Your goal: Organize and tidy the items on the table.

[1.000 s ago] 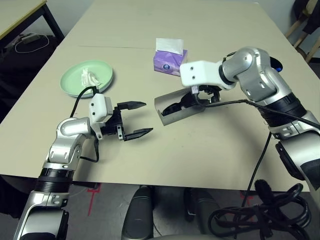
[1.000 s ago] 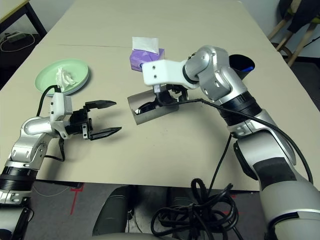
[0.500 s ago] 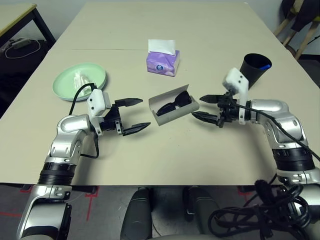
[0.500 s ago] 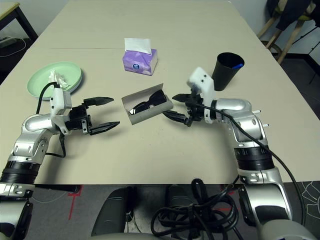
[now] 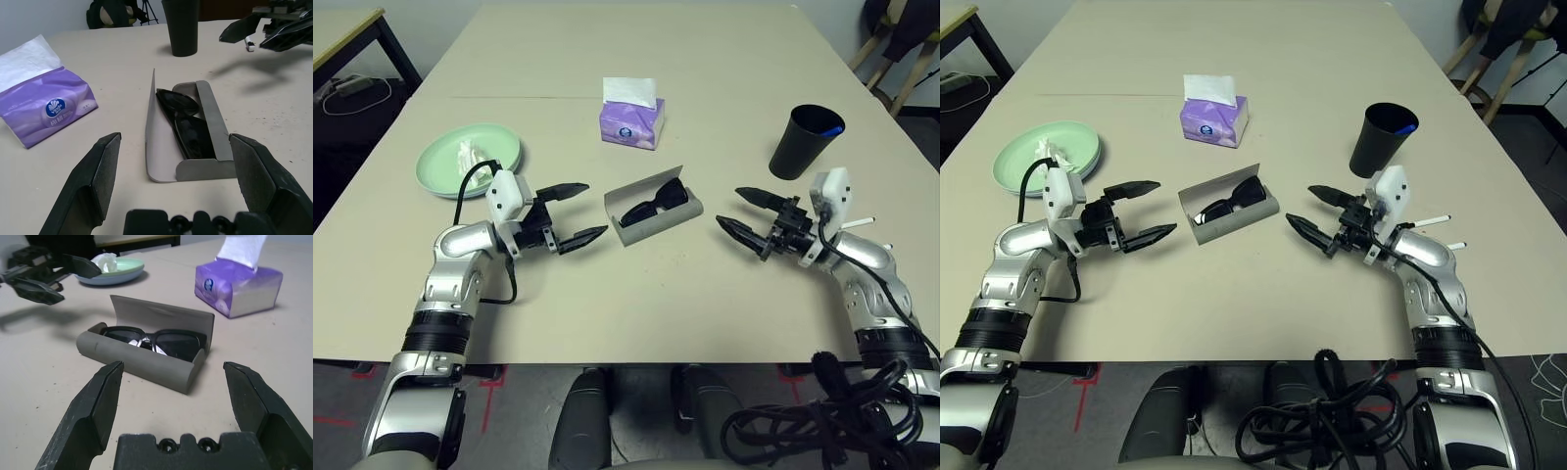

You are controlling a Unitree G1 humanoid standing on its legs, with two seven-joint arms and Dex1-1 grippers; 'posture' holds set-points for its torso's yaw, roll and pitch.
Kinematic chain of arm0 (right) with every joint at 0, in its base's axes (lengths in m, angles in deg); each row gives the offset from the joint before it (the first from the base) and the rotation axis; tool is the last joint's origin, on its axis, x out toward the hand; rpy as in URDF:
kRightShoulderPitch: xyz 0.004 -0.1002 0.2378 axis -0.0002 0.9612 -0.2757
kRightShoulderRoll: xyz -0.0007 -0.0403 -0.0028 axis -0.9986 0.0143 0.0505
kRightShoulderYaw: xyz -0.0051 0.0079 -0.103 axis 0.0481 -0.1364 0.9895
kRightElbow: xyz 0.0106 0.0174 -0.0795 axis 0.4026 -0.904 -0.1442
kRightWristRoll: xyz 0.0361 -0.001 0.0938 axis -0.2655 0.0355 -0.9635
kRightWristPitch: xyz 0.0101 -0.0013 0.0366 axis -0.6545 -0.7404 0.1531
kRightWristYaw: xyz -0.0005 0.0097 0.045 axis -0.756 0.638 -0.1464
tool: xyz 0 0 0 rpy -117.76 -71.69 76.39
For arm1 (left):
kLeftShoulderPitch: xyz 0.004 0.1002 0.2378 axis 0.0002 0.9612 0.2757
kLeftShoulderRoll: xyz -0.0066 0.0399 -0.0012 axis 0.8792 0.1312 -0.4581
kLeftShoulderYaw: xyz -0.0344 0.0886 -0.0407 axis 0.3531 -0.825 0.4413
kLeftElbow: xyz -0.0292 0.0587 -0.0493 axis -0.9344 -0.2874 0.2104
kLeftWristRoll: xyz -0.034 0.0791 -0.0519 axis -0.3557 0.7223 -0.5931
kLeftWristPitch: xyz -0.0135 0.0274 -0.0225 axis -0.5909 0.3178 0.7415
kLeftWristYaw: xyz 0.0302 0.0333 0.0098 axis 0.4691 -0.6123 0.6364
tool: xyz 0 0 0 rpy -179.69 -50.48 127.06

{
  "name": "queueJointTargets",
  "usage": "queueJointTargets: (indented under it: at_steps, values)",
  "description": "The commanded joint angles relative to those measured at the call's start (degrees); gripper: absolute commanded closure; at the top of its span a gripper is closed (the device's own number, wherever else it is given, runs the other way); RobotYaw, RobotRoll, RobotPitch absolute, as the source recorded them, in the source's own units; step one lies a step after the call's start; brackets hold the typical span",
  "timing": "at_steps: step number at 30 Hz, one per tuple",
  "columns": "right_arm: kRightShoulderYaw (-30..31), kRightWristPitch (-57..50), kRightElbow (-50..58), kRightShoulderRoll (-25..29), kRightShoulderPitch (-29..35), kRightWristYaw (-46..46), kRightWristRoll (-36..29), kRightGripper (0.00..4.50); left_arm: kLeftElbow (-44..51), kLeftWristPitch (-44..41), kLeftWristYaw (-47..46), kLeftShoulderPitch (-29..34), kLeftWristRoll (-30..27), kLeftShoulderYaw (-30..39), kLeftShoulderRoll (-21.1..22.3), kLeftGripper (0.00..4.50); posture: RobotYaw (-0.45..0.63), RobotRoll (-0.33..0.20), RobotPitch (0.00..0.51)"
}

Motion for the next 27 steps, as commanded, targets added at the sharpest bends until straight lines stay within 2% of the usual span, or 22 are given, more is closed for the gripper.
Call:
queueJointTargets:
  at_steps: [1,3,6,15,16,22,27]
  values:
    - [0.3,2.9,-0.9,1.3,1.6,2.1,-1.2,0.04,-3.7,2.3,0.5,-1.4,1.3,-0.1,-0.6,0.0,0.05,0.0,0.116]
    - [0.4,2.4,-0.4,1.7,1.3,1.8,-1.8,0.04,-7.2,1.0,0.1,-2.8,1.3,0.3,-0.8,0.0,0.05,0.0,0.116]
    - [0.3,1.2,0.9,1.6,0.2,0.5,-2.7,0.0,-12.2,1.5,-1.4,-4.6,2.5,0.5,-0.7,0.64,0.04,0.0,0.115]
    - [1.3,0.2,2.1,2.5,1.2,-0.4,-3.0,0.0,-21.5,1.5,-11.7,-9.7,6.1,1.4,-3.6,4.35,0.03,0.0,0.119]
    - [1.5,0.5,2.0,2.6,1.4,-0.2,-3.0,0.0,-22.1,1.5,-12.3,-10.2,6.3,1.5,-4.0,4.47,0.03,0.0,0.12]
    - [2.2,-0.4,3.5,1.7,1.6,-1.0,-3.8,0.0,-27.4,2.6,-17.5,-14.6,8.9,1.0,-6.6,4.47,0.04,0.0,0.121]
    - [2.5,-0.6,4.2,1.9,1.7,-1.5,-4.1,0.0,-26.8,5.1,-12.3,-14.9,10.0,-1.3,-8.5,4.47,0.03,0.0,0.121]
